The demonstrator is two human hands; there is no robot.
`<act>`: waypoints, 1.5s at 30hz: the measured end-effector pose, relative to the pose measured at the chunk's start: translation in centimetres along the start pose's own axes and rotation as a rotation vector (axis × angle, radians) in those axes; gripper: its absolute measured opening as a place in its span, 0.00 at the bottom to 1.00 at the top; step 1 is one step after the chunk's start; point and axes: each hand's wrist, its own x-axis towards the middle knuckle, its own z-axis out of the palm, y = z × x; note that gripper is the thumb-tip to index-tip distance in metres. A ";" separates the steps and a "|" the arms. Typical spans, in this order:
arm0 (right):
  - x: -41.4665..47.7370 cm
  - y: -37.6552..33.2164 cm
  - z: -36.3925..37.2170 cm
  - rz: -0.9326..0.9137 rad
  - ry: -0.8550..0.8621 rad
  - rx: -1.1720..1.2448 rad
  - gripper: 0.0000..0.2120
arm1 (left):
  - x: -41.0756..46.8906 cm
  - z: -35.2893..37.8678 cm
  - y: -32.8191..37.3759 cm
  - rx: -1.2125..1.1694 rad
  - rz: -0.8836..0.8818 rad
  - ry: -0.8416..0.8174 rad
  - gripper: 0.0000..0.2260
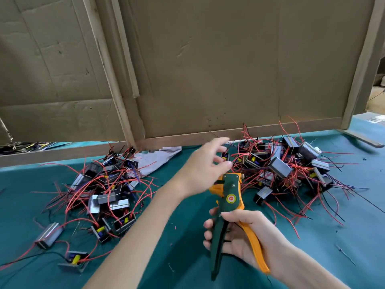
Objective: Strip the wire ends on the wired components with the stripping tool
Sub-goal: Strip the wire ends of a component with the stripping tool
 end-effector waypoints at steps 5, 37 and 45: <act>-0.2 -0.2 -0.2 -0.049 -0.021 0.027 0.22 | -3.5 -7.5 -4.2 0.352 -0.208 0.084 0.19; -0.8 -1.0 0.0 -0.201 0.032 -0.072 0.19 | -4.3 -3.9 -6.6 -0.224 -0.407 0.145 0.22; -1.0 -1.1 0.2 -0.195 0.019 -0.078 0.22 | -4.6 -4.6 -7.8 0.302 -0.286 0.059 0.14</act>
